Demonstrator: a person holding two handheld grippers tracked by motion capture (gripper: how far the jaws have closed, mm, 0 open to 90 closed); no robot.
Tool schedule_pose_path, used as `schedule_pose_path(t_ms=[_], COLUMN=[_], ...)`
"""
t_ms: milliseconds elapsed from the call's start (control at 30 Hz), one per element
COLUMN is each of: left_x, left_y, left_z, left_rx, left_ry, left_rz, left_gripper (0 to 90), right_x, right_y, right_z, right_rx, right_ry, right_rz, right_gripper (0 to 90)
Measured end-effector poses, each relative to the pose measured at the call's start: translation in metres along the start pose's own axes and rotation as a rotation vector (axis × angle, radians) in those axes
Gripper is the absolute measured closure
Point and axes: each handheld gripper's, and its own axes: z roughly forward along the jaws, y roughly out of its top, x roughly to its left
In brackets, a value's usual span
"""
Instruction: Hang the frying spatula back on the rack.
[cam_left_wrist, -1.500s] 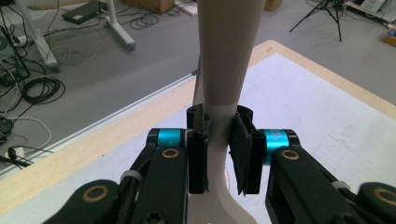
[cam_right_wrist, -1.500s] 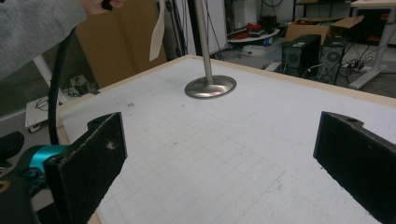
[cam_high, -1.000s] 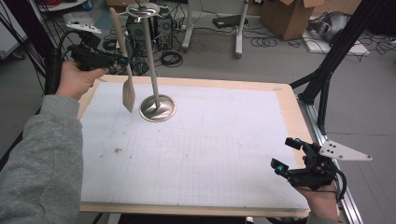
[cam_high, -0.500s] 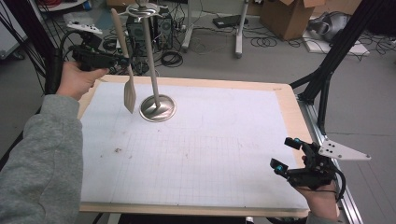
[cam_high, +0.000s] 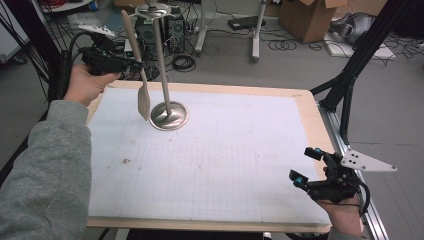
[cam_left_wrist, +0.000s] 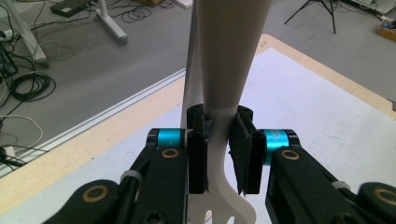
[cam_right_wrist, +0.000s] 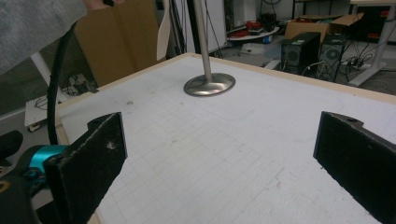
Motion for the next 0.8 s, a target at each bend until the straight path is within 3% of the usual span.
schedule_pose_path(t_ms=[800], left_x=[-0.0031], left_y=[0.0013], left_z=[0.0072], left_rx=[0.042], left_ry=[0.012], left_rz=[0.0], left_gripper=[77.1], right_x=[0.0001], right_y=[-0.0002], right_z=[0.0005], right_rx=[0.007], right_ry=[0.002], right_rz=[0.001], right_gripper=[1.4])
